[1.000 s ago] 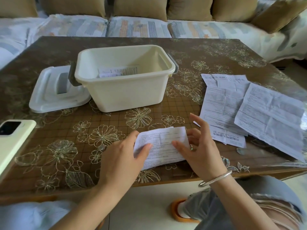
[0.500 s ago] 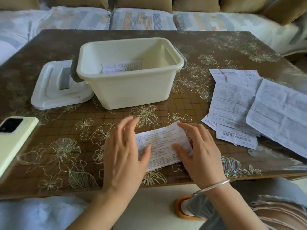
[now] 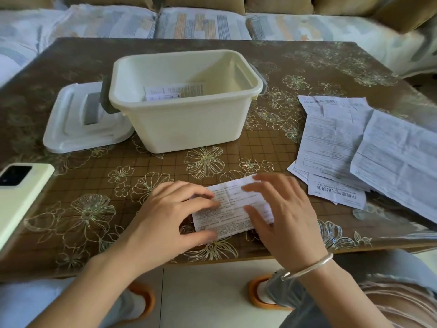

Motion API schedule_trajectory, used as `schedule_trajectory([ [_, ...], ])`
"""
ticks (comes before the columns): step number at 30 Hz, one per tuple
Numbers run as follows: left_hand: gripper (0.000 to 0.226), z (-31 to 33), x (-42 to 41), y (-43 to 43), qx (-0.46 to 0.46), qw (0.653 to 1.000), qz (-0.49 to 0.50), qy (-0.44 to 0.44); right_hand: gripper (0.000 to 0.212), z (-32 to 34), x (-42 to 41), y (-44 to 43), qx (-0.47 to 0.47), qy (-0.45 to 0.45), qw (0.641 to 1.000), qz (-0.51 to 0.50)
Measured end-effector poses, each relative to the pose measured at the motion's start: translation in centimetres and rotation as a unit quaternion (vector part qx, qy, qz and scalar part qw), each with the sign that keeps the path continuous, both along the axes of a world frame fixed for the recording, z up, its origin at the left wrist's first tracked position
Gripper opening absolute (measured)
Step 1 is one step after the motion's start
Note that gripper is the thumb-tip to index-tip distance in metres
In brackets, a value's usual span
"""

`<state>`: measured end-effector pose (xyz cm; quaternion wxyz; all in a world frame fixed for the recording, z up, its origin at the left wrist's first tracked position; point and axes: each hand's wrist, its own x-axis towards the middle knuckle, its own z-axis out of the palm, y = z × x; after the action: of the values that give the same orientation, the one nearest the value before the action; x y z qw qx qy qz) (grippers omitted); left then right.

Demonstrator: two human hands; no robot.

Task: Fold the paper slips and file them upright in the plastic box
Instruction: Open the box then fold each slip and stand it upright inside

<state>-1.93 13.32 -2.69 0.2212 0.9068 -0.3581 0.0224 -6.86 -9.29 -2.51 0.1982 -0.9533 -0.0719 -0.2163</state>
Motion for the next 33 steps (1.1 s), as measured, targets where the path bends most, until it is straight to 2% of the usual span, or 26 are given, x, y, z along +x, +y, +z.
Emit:
schedule_trajectory([
  [1, 0.055, 0.1, 0.2, 0.0, 0.008, 1.0, -0.01, 0.002, 0.02, 0.2, -0.2, 0.4, -0.013, -0.001, 0.999, 0.031],
  [4, 0.059, 0.4, 0.7, 0.1, 0.012, 0.999, -0.031, 0.005, 0.027, 0.2, -0.6, 1.1, -0.03, 0.029, 0.992, 0.117],
  [7, 0.053, 0.5, 1.3, 0.1, -0.008, 0.999, -0.031, 0.029, 0.031, 0.0, -0.5, 1.0, -0.039, 0.045, 0.986, 0.156],
  [10, 0.04, 0.5, 1.7, 0.1, -0.051, 0.997, -0.012, 0.056, 0.029, 0.1, 0.1, 0.7, -0.044, 0.021, 0.983, 0.178],
  [13, 0.036, 0.3, 1.9, -0.1, -0.09, 0.993, 0.007, 0.071, 0.026, 0.4, 0.2, 0.6, -0.099, -0.034, 0.973, 0.205],
  [17, 0.037, 0.0, 1.2, -0.4, -0.094, 0.996, -0.005, 0.003, 0.009, 0.5, -0.6, 1.4, -0.19, -0.11, 0.96, 0.176],
  [20, 0.058, 0.0, 0.7, -0.2, -0.128, 0.992, -0.022, 0.005, 0.012, 0.3, -1.4, 2.2, -0.21, -0.097, 0.965, 0.126],
  [23, 0.065, 0.3, 0.4, 0.3, -0.13, 0.991, -0.043, -0.007, 0.01, 0.6, -1.8, 2.2, -0.18, -0.087, 0.976, 0.087],
  [25, 0.055, 0.5, 0.1, 0.6, -0.108, 0.99, -0.045, -0.08, 0.009, 1.0, -1.5, 1.7, -0.147, -0.096, 0.982, 0.071],
  [28, 0.034, 0.3, -0.5, 0.5, -0.078, 0.984, -0.038, -0.157, 0.018, 1.3, -0.9, 1.2, -0.053, -0.086, 0.994, 0.04],
  [33, 0.02, -0.5, -0.9, 0.1, -0.098, 0.983, -0.006, -0.156, 0.021, -0.3, -1.1, 0.0, 0.099, 0.027, 0.99, 0.092],
])
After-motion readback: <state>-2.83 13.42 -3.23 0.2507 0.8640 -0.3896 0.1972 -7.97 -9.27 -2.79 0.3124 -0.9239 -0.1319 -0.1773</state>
